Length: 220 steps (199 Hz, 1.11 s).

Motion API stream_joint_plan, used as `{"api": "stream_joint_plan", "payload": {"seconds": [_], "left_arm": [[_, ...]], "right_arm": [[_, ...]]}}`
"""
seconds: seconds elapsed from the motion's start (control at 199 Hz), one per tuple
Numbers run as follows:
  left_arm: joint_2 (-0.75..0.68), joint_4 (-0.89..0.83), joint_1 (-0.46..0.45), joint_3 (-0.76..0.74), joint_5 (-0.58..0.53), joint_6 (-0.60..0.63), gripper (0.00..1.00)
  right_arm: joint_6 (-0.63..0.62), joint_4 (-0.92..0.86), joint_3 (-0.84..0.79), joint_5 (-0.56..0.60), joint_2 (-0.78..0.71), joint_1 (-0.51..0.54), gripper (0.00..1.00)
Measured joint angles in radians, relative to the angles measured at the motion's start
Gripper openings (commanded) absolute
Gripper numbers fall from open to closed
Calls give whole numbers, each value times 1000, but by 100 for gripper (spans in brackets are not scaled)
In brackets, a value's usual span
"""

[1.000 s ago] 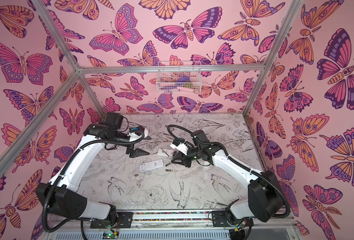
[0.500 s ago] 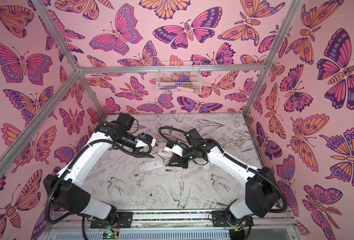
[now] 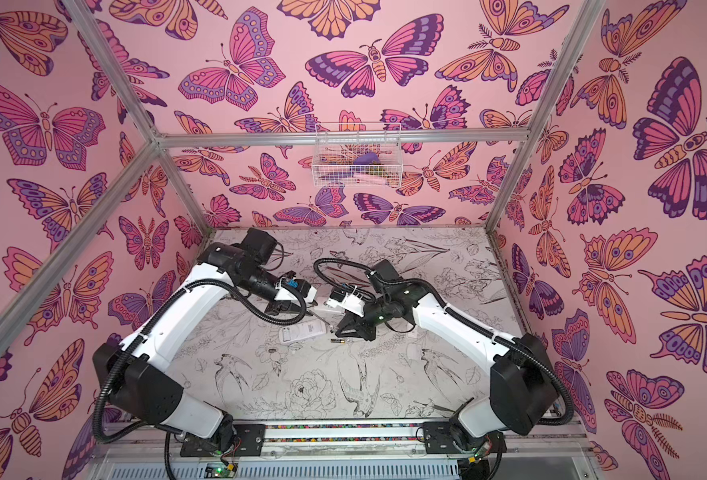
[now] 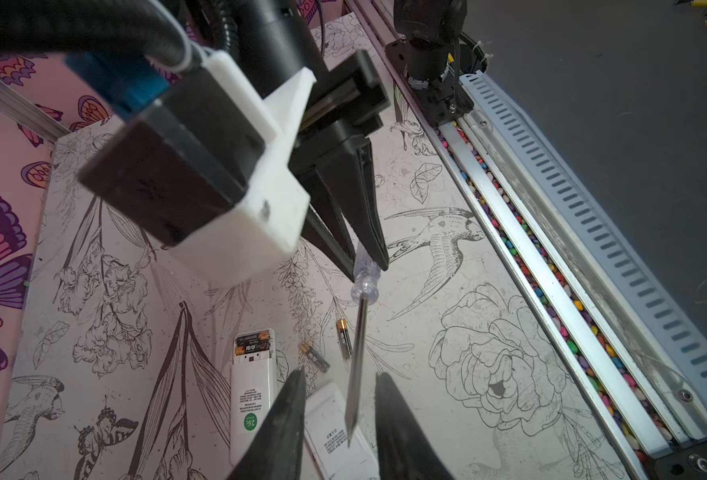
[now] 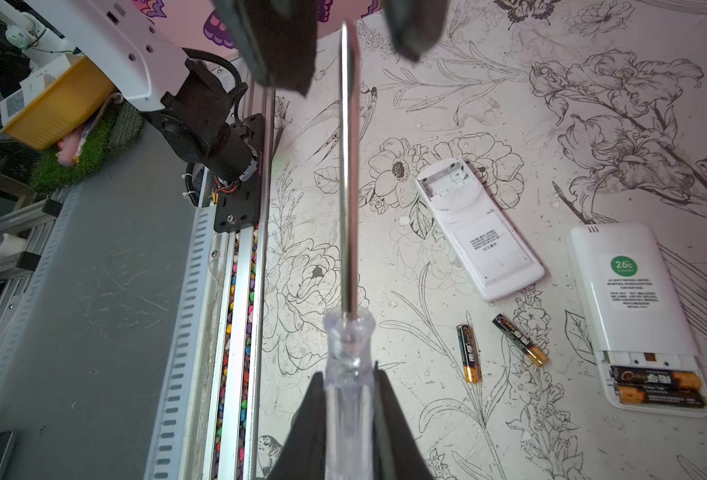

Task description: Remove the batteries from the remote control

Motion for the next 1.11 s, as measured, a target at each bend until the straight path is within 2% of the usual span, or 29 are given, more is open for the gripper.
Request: {"api": "stream_joint_plan", "payload": {"seconds": [0.297, 0.378, 0.493, 0.654, 0.831, 0.921, 0.987, 1.032, 1.107], "left_arm": [[1, 0, -7, -23, -45, 34, 38], [1, 0, -8, -24, -55, 39, 30], [1, 0, -8, -25, -58, 49, 27], [1, -1, -19, -25, -54, 45, 14], [2, -1, -24, -25, -50, 48, 13], [3, 0, -25, -25, -45, 48, 22], [5, 0, -26, -25, -39, 42, 23], [8, 0, -26, -25, -38, 41, 21], [11, -1, -28, -25, -32, 37, 10]], "right_arm": [[-11, -7, 3, 1, -2, 1, 0], [-15, -7, 3, -1, -4, 1, 0], [-18, -6, 3, -11, -14, 1, 0], [-18, -3, 2, -18, -16, 1, 0], [-17, 0, -2, -16, -20, 1, 0], [-18, 6, -12, -18, -22, 1, 0], [-18, 2, -18, -16, -22, 1, 0], [-18, -2, -18, -14, -21, 1, 0], [-14, 0, -18, -16, -22, 1, 0]]}}
